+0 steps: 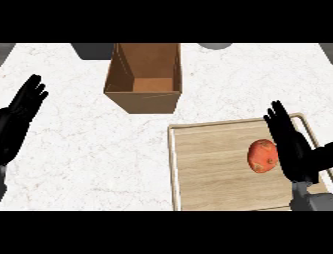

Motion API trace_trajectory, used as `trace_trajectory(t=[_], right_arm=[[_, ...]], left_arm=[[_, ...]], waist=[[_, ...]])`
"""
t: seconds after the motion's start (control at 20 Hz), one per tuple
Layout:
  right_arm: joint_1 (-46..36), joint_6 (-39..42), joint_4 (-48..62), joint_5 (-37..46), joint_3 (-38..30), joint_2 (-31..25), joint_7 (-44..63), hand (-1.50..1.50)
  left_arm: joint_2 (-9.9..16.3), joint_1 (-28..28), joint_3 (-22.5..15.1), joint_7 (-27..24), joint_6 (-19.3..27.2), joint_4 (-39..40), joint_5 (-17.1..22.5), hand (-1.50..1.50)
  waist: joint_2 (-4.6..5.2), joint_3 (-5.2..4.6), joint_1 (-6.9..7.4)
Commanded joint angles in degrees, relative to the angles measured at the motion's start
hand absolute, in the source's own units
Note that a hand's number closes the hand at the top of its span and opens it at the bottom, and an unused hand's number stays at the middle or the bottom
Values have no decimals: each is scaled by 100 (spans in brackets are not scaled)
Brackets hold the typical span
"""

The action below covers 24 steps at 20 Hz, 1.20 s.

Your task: Pick the squash from the tray and place it in the cardboard box

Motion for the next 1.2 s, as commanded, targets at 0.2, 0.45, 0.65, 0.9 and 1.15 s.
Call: trace_trajectory(t=[0.2,0.45,0.65,0.9,1.15], right_arm=[[-294,-1292,-1514,-579,-1935,760,-2199,-150],[308,-3023,-1175,-780,-2913,1557,-2404,-150],[763,-2833,-1525,-1922,-2810,1590,-3989,-150],[2146,-2476,-1001,-1056,-1796,1604,-4537,-150],[3136,-2654,-1384,-97,-1193,563,-3320,-150]], left_arm=[[127,665,48,46,591,222,-524,0],[-170,945,-196,20,847,228,-703,0],[-327,1042,-443,104,1137,-104,-1015,0],[-516,961,-500,-80,1147,92,-1254,0],[-672,796,-634,127,1293,60,-1412,0]], waist=[[-132,12,-314],[-4,12,-312],[21,13,-73],[77,-18,6],[83,-30,12]])
